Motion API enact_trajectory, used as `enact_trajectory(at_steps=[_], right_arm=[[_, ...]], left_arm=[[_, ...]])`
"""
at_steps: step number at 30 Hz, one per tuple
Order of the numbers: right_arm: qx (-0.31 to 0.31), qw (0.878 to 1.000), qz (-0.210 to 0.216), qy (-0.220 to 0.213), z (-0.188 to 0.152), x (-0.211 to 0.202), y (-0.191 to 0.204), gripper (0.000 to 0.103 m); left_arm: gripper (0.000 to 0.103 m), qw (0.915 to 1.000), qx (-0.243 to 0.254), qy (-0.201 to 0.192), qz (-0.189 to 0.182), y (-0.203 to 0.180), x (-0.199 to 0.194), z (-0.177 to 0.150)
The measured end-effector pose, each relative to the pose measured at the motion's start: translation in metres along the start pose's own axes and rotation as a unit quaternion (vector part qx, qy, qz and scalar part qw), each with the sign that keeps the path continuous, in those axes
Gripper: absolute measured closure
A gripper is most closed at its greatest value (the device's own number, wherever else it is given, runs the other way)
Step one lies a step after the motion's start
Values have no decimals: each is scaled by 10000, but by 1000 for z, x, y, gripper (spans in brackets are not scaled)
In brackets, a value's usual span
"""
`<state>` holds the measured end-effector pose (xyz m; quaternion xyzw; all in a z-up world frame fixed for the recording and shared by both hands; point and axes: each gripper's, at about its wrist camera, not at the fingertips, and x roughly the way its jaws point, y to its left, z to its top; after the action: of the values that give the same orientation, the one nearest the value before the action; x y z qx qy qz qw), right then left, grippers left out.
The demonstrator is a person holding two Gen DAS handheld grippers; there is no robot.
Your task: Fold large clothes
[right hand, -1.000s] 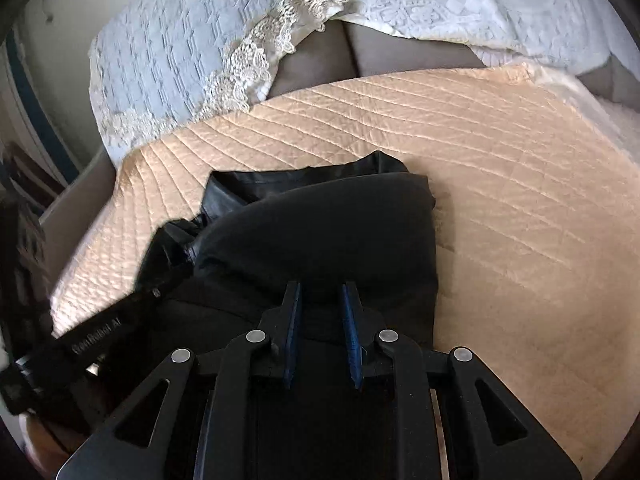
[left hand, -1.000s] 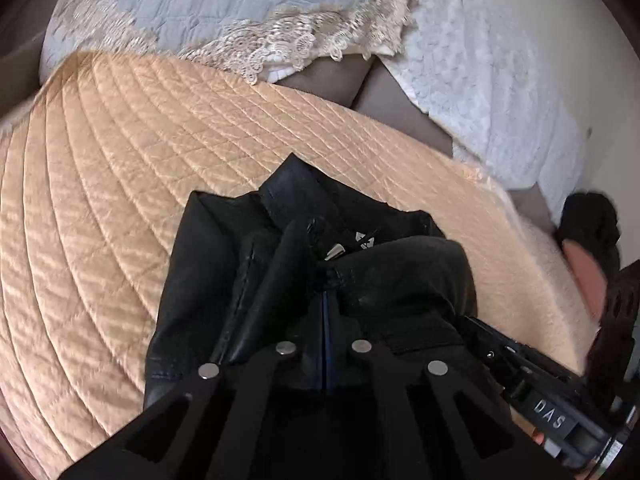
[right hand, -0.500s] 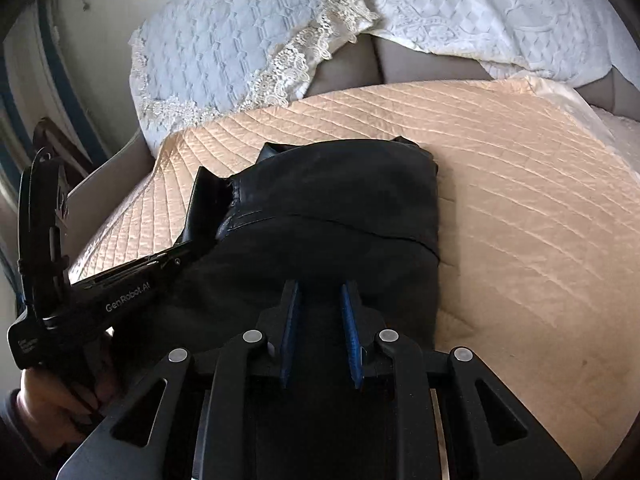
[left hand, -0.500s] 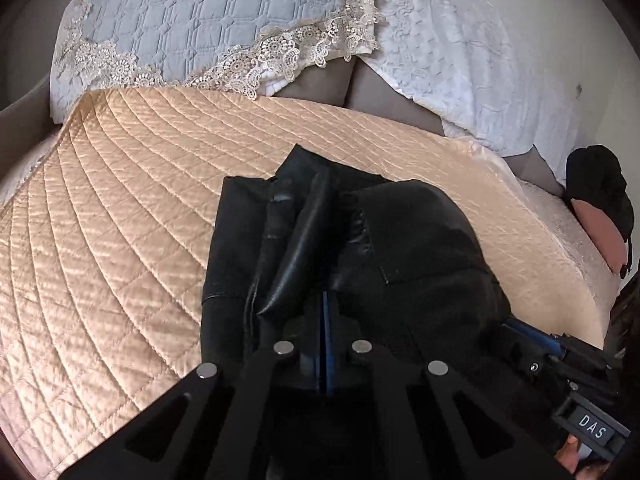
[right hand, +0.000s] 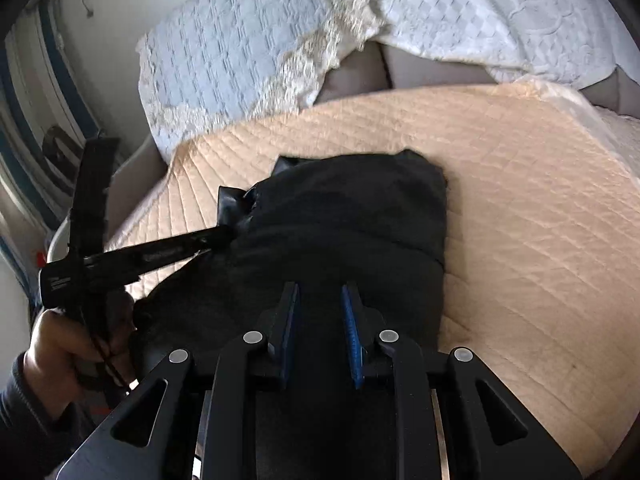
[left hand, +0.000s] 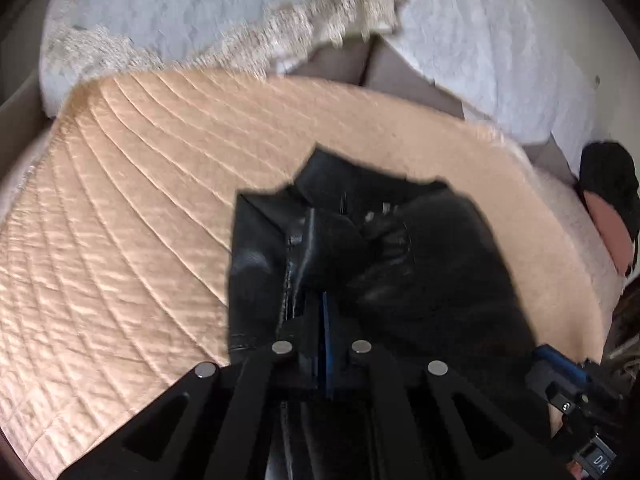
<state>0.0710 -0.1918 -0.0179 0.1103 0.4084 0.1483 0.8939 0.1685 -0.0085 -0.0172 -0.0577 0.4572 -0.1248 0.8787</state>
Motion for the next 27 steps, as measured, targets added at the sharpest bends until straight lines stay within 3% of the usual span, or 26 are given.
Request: enact_trajectory(at_steps=[2, 6, 8, 13, 17, 27], right_arm=[[-61, 9999, -58, 90, -1, 12, -1, 80], [-23, 9999, -68, 97, 1, 2, 0, 80], [-94, 9999, -55, 73, -4, -10, 3, 80], [-121, 9998, 167, 39, -27, -39, 14, 80], [-274, 9994, 177, 70, -42, -32, 18, 80], [-500, 9986, 30, 177, -42, -23, 22, 78]], left_arm=[[99, 9999, 98, -82, 28, -2, 0, -2], [99, 9997, -155, -174, -105, 5, -17, -3], [99, 9993, 12, -368, -21, 1, -39, -15], [99, 9969, 311, -644, -316, -8, -95, -71], [99, 9984, 426, -372, -94, -7, -84, -95], [99, 9988, 343, -359, -2, -8, -81, -95]])
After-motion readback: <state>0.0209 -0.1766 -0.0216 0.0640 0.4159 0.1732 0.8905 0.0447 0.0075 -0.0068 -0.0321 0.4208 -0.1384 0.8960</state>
